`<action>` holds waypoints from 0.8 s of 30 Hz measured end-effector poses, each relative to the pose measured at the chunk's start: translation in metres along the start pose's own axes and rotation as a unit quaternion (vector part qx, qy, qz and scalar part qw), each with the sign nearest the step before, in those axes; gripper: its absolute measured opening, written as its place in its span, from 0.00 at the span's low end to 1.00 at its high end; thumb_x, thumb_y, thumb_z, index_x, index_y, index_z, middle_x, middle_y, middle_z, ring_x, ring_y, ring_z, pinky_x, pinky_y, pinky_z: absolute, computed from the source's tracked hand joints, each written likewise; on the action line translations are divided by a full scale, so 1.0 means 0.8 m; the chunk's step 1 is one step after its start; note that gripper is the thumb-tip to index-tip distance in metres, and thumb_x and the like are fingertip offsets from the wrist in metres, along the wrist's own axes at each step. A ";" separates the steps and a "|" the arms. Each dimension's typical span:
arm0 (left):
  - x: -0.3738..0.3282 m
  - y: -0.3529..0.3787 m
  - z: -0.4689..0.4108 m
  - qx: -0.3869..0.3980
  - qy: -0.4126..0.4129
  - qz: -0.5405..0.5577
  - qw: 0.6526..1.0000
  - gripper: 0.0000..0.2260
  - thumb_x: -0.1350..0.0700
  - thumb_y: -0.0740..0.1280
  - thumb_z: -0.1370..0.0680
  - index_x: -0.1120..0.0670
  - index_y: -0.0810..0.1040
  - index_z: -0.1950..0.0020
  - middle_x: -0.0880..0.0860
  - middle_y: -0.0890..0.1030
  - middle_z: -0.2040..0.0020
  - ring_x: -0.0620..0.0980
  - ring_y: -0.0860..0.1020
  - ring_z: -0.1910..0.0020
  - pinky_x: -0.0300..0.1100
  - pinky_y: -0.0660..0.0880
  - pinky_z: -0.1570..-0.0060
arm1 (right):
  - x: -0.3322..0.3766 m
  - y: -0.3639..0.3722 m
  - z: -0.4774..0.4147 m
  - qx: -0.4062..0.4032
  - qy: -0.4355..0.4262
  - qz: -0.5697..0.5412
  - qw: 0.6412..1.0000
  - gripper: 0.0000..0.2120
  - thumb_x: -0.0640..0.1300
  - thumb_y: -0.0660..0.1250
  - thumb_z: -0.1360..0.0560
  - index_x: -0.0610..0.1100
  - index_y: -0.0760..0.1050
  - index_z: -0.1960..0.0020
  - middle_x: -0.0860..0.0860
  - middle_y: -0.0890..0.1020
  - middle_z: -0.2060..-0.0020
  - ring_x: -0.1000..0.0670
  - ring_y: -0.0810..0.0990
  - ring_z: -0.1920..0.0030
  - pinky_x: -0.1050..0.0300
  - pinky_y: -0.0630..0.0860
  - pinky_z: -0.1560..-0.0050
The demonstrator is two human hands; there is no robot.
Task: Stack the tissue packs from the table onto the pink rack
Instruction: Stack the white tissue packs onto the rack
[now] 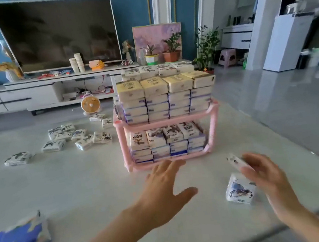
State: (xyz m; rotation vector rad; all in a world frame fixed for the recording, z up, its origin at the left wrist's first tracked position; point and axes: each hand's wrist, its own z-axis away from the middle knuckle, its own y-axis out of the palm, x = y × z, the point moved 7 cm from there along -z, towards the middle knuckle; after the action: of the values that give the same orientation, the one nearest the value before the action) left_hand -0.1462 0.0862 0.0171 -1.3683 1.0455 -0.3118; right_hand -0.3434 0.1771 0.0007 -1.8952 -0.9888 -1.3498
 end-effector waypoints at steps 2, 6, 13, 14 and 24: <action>-0.025 0.055 -0.019 0.082 0.012 -0.014 0.996 0.36 0.38 0.62 0.26 0.45 0.47 0.24 0.46 0.53 0.24 0.47 0.54 0.27 0.45 0.54 0.28 | -0.040 -0.020 0.020 -0.126 0.008 0.016 0.992 0.08 0.45 0.69 0.32 0.45 0.75 0.53 0.59 0.82 0.61 0.66 0.78 0.61 0.76 0.71 0.60; -0.061 0.121 -0.060 0.134 -0.013 0.063 0.989 0.52 0.40 0.73 0.34 0.52 0.40 0.24 0.49 0.58 0.26 0.51 0.57 0.28 0.47 0.57 0.30 | -0.074 0.007 0.000 -0.106 0.091 0.003 0.990 0.04 0.43 0.67 0.29 0.46 0.77 0.54 0.47 0.81 0.57 0.54 0.80 0.56 0.59 0.77 0.54; -0.054 0.121 -0.076 0.038 -0.096 0.223 0.969 0.11 0.53 0.71 0.28 0.49 0.72 0.49 0.47 0.76 0.56 0.47 0.76 0.54 0.40 0.72 0.51 | -0.086 -0.005 -0.004 -0.120 0.174 -0.096 0.973 0.14 0.45 0.71 0.31 0.40 0.77 0.48 0.40 0.82 0.51 0.42 0.81 0.52 0.45 0.75 0.49; -0.057 0.115 -0.070 0.038 -0.089 0.228 0.969 0.08 0.54 0.70 0.27 0.48 0.72 0.56 0.46 0.76 0.58 0.45 0.75 0.58 0.37 0.72 0.56 | -0.083 -0.003 -0.003 -0.111 0.183 -0.116 0.970 0.14 0.45 0.70 0.31 0.41 0.78 0.48 0.40 0.82 0.52 0.42 0.80 0.52 0.45 0.75 0.50; -0.022 -0.209 0.024 -0.300 -0.047 0.259 0.917 0.14 0.43 0.67 0.35 0.38 0.71 0.52 0.51 0.81 0.57 0.50 0.82 0.60 0.46 0.80 0.62 | 0.188 0.068 -0.057 0.106 -0.199 0.052 0.973 0.17 0.51 0.71 0.36 0.50 0.77 0.48 0.56 0.82 0.51 0.60 0.79 0.49 0.71 0.74 0.53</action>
State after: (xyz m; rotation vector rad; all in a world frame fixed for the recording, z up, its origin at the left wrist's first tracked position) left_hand -0.0784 0.0706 0.1710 -1.5470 1.4418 0.5068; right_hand -0.2901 0.1448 0.1548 -2.0590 -1.1547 -0.7818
